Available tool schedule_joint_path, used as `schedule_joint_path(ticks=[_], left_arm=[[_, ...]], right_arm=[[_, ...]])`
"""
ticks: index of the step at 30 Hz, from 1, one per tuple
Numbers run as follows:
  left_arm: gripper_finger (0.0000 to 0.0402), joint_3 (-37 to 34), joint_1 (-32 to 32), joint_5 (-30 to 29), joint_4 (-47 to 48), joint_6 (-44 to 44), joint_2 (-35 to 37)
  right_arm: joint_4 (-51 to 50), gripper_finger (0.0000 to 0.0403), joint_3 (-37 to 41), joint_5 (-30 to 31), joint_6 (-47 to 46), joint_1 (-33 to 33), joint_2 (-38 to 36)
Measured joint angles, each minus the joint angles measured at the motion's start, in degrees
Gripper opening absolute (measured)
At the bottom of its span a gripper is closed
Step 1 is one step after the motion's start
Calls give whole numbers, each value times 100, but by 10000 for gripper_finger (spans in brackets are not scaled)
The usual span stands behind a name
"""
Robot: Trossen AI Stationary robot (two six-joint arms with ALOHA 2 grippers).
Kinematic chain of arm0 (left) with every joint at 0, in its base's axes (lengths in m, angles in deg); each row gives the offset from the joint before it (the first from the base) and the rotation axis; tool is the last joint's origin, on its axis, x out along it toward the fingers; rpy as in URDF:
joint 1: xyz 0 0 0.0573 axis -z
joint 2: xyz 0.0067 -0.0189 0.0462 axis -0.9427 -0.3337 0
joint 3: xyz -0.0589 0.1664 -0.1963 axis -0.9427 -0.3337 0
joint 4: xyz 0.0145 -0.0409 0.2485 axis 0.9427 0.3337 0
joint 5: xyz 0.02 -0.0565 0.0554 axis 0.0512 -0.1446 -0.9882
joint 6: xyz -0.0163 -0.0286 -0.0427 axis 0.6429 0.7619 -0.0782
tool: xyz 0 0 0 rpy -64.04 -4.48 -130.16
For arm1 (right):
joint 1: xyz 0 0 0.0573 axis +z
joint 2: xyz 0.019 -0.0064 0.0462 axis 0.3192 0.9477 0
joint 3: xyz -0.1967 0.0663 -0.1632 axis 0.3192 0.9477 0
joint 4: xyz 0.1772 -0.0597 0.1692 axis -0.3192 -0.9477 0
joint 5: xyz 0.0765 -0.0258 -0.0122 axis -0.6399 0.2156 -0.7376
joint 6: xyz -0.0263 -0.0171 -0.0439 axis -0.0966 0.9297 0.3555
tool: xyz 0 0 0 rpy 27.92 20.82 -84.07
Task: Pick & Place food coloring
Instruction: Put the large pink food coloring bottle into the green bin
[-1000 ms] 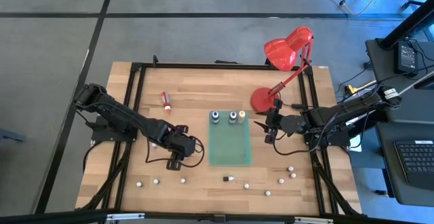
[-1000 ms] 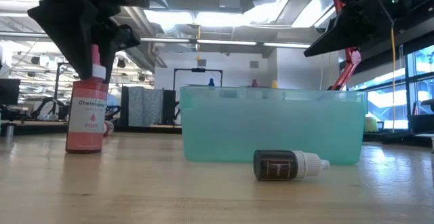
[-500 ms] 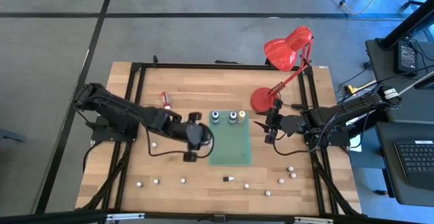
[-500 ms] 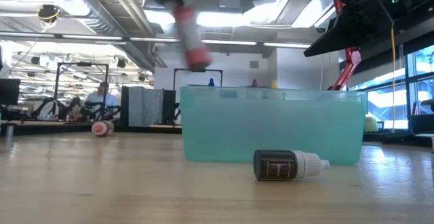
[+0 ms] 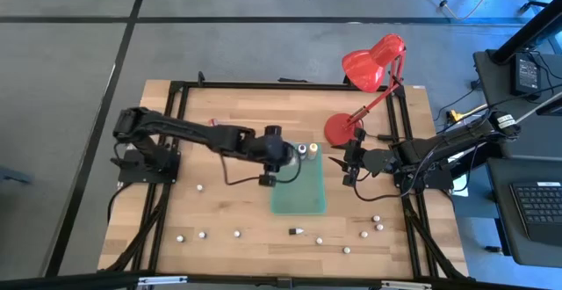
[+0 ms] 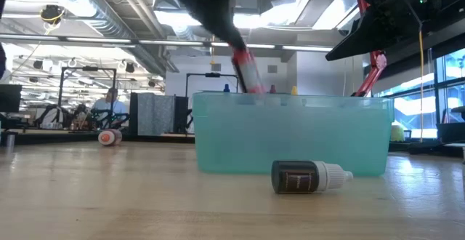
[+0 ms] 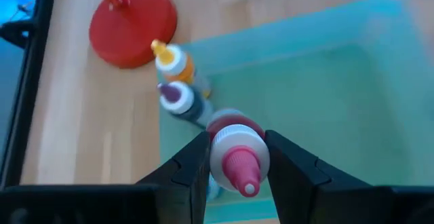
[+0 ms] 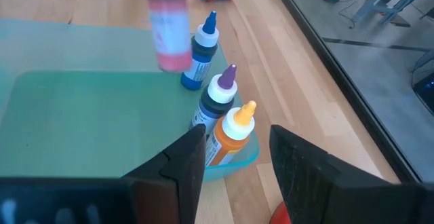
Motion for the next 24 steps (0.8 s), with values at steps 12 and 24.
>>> schedule_joint_path(ticks=[12, 24], left_arm=[[129, -1, -416, 3, 8, -40, -779], [142, -1, -424, -157, 15, -37, -809]], right_arm=[[-4, 165, 0, 0, -2, 1, 0], [-44, 165, 0, 0, -4, 1, 0]])
